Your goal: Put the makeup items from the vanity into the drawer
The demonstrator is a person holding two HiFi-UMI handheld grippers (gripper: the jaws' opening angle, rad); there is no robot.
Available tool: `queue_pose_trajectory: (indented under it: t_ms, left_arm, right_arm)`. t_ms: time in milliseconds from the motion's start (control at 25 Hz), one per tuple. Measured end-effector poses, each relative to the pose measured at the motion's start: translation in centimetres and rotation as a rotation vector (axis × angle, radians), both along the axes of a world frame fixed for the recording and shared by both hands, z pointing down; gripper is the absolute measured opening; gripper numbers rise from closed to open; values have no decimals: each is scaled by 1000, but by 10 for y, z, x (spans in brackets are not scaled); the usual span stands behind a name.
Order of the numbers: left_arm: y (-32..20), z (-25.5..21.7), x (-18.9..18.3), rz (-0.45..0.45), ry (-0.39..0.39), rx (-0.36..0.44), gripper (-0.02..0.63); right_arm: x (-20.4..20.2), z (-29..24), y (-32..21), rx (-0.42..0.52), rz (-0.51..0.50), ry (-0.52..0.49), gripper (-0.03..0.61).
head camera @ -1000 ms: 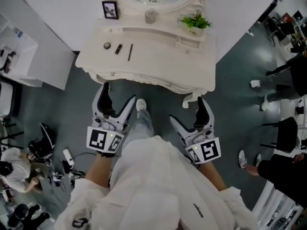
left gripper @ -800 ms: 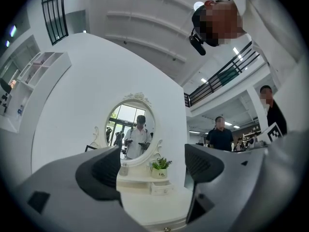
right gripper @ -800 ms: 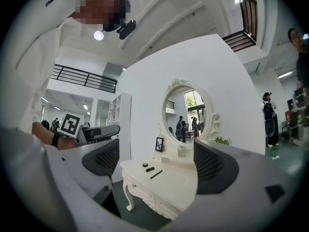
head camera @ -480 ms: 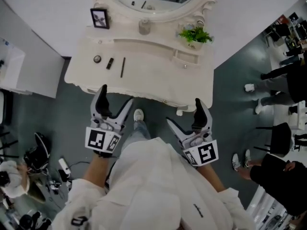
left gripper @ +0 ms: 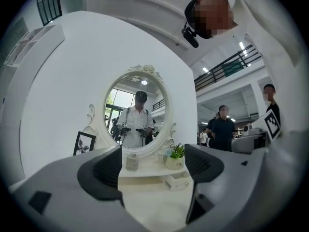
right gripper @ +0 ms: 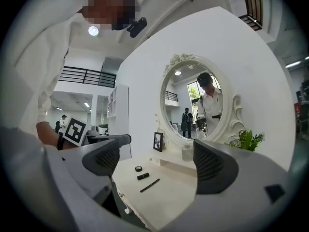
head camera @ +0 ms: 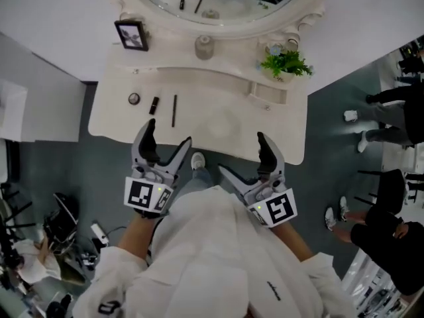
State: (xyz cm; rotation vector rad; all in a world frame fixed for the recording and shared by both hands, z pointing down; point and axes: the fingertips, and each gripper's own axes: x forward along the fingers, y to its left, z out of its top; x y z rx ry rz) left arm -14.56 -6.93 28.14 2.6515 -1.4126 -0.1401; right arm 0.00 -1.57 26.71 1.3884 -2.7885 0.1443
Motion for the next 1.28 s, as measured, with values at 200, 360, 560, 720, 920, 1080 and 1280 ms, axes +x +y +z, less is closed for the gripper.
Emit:
queue_pose_trajectory:
  t_ms: [200, 360, 560, 720, 920, 1080, 1280]
  left_arm:
    - [-42, 29, 0, 36, 2, -54, 400]
    - [-62, 54, -7, 55, 0, -102, 400]
    - [-77, 88, -18, 36, -12, -157, 400]
    - [-84, 116, -20, 17, -25, -204, 400]
    - [-91, 145, -17, -7, -52, -236, 400]
    - [-97, 178, -20, -57, -56, -311, 400]
    - [-97, 215, -24, -87, -74, -381, 400]
  right_arm:
    - [-17, 21, -45, -51, -2, 6, 489]
    - [-40, 37, -68, -82, -30, 27, 489]
    - [-65, 60, -90, -130, -62, 11, 489]
    - [-77, 85, -100, -168, -112, 35, 488]
    - [-83, 116, -106, -236, -156, 29, 488]
    - [-90, 137, -108, -270, -195, 29, 488]
    - [-95, 161, -116, -305, -216, 12, 488]
